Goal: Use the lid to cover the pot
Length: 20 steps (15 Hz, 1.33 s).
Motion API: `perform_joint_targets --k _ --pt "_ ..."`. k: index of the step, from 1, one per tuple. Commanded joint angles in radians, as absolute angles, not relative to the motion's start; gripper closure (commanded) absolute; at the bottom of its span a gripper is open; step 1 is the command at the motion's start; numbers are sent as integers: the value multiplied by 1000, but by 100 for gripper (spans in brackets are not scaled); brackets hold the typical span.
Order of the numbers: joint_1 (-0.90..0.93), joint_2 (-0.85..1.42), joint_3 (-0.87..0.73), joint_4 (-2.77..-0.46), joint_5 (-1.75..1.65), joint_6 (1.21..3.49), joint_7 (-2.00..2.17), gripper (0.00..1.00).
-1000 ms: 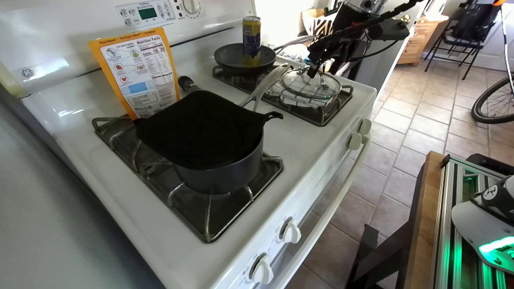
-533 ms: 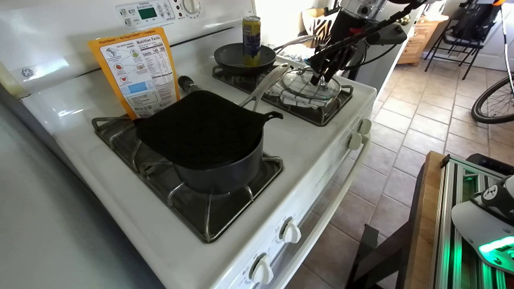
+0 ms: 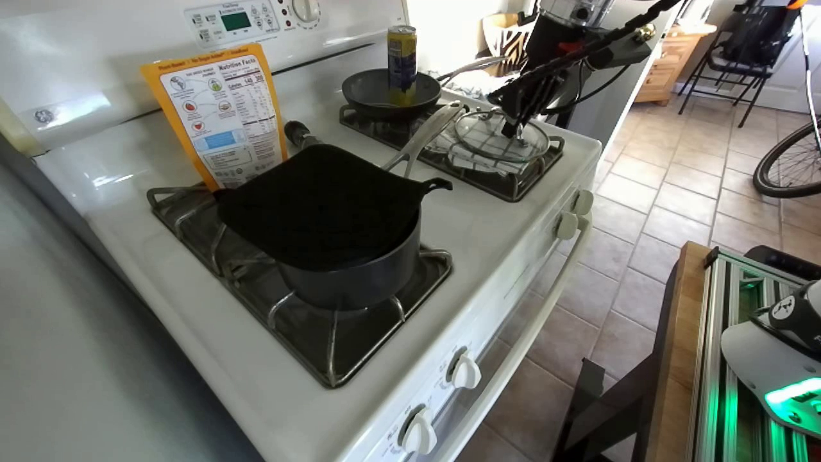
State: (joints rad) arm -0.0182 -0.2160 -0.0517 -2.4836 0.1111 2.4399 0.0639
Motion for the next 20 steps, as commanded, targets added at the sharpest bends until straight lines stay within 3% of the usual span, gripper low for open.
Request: perform_joint_targets --k 1,5,6,8,9,12,15,18,19,20 --pt "-34 -227 -25 -2479 28 2355 94 50" --pt "-30 -231 -17 -2478 -14 2333 103 19" --pt "-29 -229 -16 -2479 -14 2345 103 16" --pt "-27 -224 -14 -2479 -9 2364 103 19" --pt "-26 -219 -12 -2477 -8 2364 104 26" --pt "-24 -218 -7 -2477 -7 2371 102 62" --pt "-28 -216 -5 -2476 -18 2403 105 84" --pt "-32 -209 -4 -2473 -29 2417 108 79" --pt "-32 -207 -4 -2474 -34 2422 109 68" --pt "-32 -205 -4 -2473 -39 2422 110 63"
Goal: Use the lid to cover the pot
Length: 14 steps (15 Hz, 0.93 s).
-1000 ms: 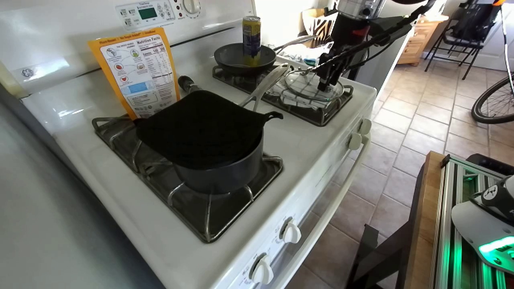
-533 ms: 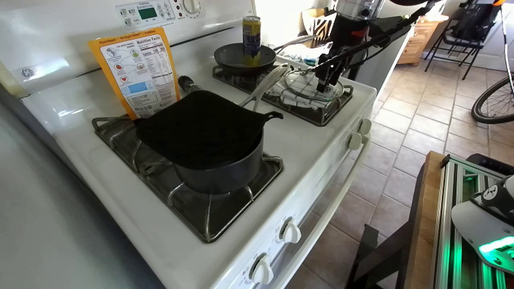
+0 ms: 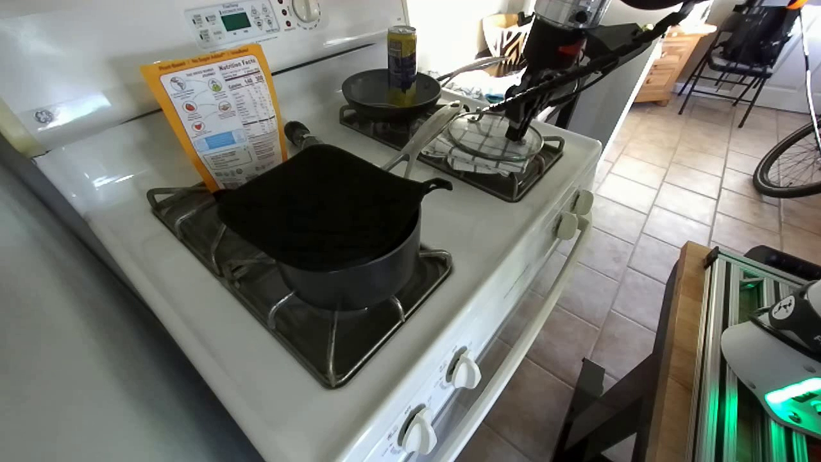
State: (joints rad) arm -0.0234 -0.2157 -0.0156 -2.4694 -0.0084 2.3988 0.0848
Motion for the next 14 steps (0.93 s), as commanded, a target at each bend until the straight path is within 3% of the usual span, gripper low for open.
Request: perform_joint_targets --k 1,3,4,6,10,14 --pt "-32 -203 -4 -2473 -43 2422 110 48" --pt "-31 -201 -5 -2472 -45 2423 107 36" --pt "-30 -199 -6 -2472 -43 2423 102 75" --pt "-28 -198 -8 -2472 -41 2421 93 69" --pt "-28 -203 -12 -2472 -47 2439 62 99" --pt "-24 -247 -16 -2475 -31 2385 25 95"
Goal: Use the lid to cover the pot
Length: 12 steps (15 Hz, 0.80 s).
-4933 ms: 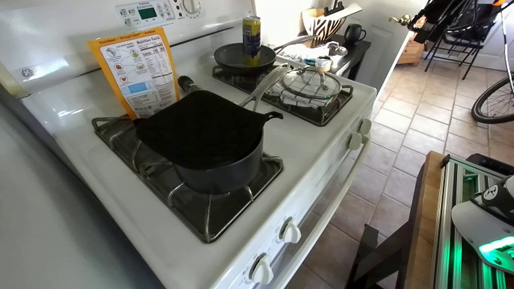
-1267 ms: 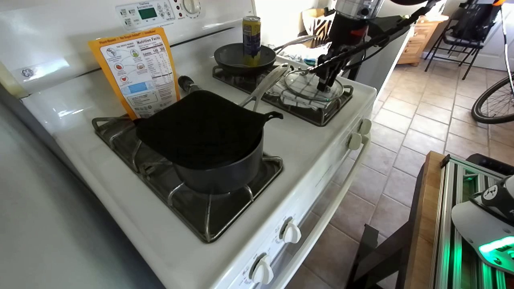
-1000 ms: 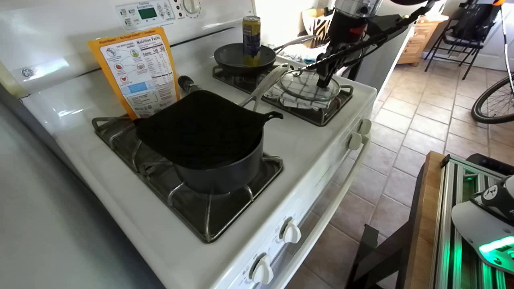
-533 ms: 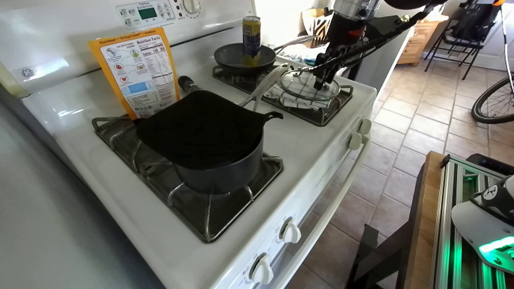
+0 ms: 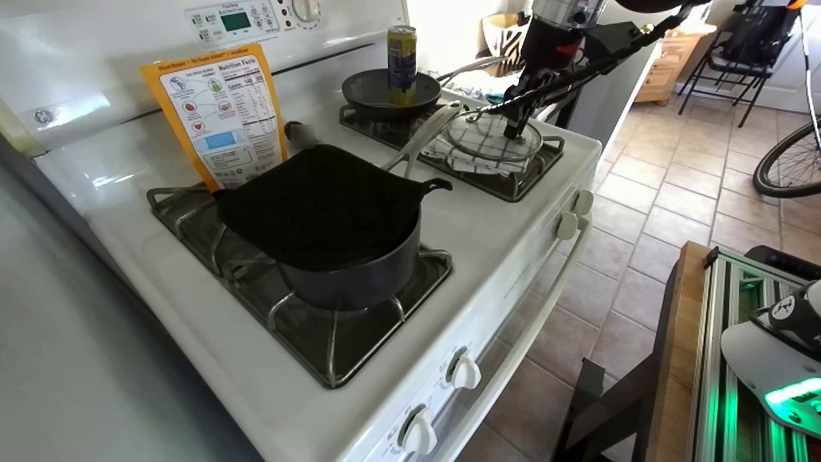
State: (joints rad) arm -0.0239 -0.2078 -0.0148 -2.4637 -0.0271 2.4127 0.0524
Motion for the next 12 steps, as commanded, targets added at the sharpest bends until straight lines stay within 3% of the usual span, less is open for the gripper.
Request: perform_joint_targets --k 1,12 --pt "-22 -268 -19 -2477 -24 2363 12 95" --pt "-48 -459 -34 -2421 -101 2116 -83 95"
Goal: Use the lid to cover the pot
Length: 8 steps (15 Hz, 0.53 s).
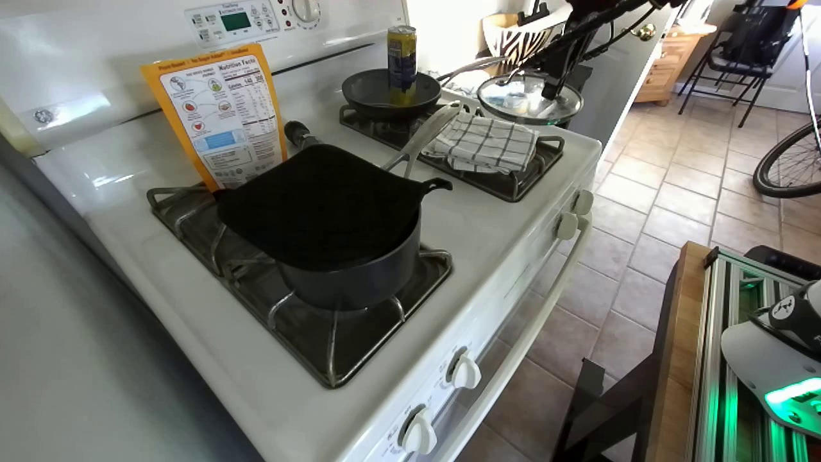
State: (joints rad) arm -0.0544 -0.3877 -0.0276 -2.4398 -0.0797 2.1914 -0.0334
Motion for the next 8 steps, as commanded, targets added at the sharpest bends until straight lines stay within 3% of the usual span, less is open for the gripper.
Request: perform_joint_targets --k 1,8 --pt "-41 -481 -30 -2415 -103 2099 -99 95" --pt "80 -540 34 -2320 -56 2010 -171 95"
